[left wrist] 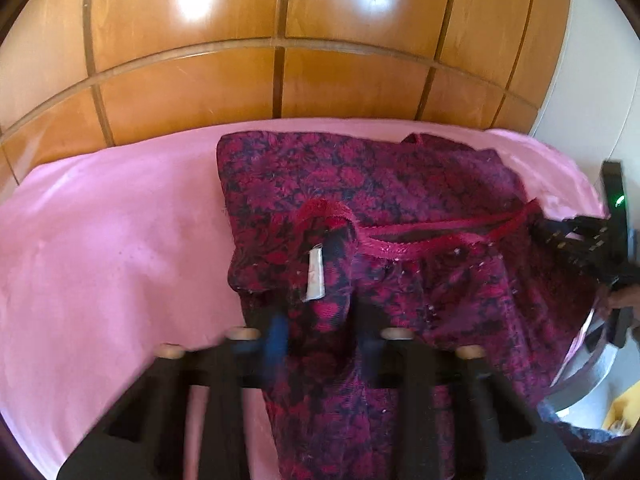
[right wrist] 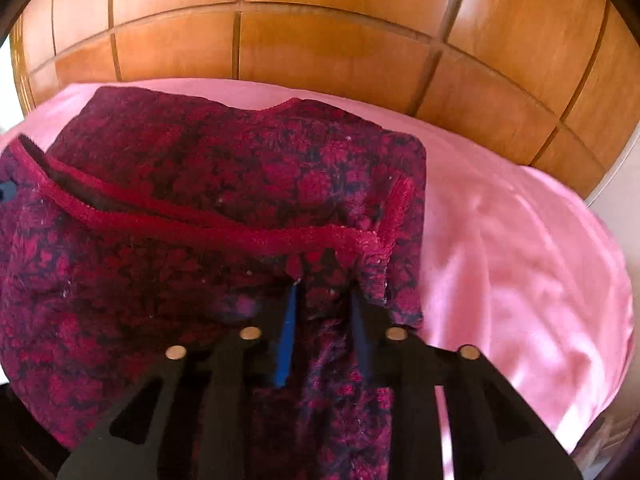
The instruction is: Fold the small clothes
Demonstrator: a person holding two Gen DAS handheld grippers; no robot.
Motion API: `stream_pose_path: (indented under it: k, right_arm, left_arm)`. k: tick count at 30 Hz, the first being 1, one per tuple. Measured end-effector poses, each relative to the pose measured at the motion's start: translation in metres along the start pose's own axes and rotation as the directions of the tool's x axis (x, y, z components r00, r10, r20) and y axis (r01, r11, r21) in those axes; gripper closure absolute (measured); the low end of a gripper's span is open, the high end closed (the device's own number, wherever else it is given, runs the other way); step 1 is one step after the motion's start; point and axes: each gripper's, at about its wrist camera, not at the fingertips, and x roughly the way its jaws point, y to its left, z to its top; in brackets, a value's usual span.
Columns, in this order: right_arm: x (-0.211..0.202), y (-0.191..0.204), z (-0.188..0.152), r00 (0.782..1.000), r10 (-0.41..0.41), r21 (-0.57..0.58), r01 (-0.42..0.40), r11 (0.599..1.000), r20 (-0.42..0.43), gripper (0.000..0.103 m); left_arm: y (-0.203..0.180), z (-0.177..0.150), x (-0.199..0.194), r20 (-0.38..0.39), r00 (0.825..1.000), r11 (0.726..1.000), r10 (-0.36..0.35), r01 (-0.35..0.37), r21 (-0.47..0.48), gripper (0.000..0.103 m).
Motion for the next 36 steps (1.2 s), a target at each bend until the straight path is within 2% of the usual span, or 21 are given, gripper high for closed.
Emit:
stream_pose_path:
  k: [1, 4, 8, 9, 11, 13, 16, 18, 20, 22, 27, 36]
  right_arm:
    - [-0.009, -0.005, 0.003, 0.999, 0.022, 0.041, -0.023, 0.999, 0.025, 0.091]
    - [-0.033, -0.022, 0.01, 0.993, 0.074, 0.14, -0.086, 0.986, 0.092, 0.092]
    - [-0.057, -0.031, 0.02, 0.982, 0.096, 0.169, -0.123, 0.978, 0.162, 0.093]
    - [-0.06, -0.032, 0.023, 0.98, 0.095, 0.169, -0.125, 0.978, 0.174, 0.093]
    - [-0.055, -0.027, 0.029, 0.981, 0.089, 0.17, -0.118, 0.978, 0.172, 0.093]
    - [-0.031, -0.024, 0.029, 0.989, 0.08, 0.177, -0.101, 0.979, 0.121, 0.093]
    - [-0.002, -0.016, 0.02, 0.996, 0.071, 0.183, -0.08, 0.98, 0.054, 0.092]
    - [0.003, -0.014, 0.015, 0.996, 0.062, 0.19, -0.073, 0.979, 0.063, 0.092]
    - [0.003, -0.016, 0.014, 0.996, 0.063, 0.197, -0.075, 0.977, 0.068, 0.091]
    - [0.003, -0.016, 0.013, 0.996, 0.059, 0.191, -0.072, 0.979, 0.07, 0.09]
    - [0.004, -0.013, 0.012, 0.996, 0.05, 0.184, -0.063, 0.981, 0.074, 0.088]
    - [0.003, -0.008, 0.014, 0.997, 0.026, 0.169, -0.037, 0.985, 0.068, 0.087]
  left_arm:
    - [0.003, 0.0, 0.0, 0.005, 1.0, 1.0, 0.003, -0.003, -0.015, 0.089]
    - [0.015, 0.002, -0.012, 0.06, 0.998, 0.993, -0.028, 0.034, -0.11, 0.09]
    - [0.026, 0.005, -0.036, 0.147, 0.984, 0.975, -0.099, 0.125, -0.184, 0.09]
    - [0.03, 0.007, -0.036, 0.145, 0.982, 0.97, -0.118, 0.146, -0.195, 0.09]
    - [0.04, 0.007, -0.024, 0.123, 0.987, 0.964, -0.103, 0.129, -0.231, 0.088]
    - [0.044, 0.004, -0.009, 0.085, 0.992, 0.96, -0.095, 0.114, -0.254, 0.088]
    - [0.034, 0.001, 0.003, 0.054, 0.997, 0.976, -0.054, 0.064, -0.206, 0.088]
    - [0.027, 0.0, 0.001, 0.057, 0.998, 0.986, -0.021, 0.03, -0.163, 0.085]
    - [0.023, 0.0, -0.003, 0.064, 0.997, 0.991, 0.041, -0.033, -0.126, 0.06]
    - [0.02, 0.0, -0.009, 0.093, 0.988, 0.989, 0.12, -0.111, -0.094, 0.044]
    - [0.012, 0.0, -0.018, 0.123, 0.981, 0.988, 0.149, -0.145, -0.044, 0.043]
    - [0.008, 0.003, -0.02, 0.134, 0.982, 0.991, 0.135, -0.134, -0.018, 0.043]
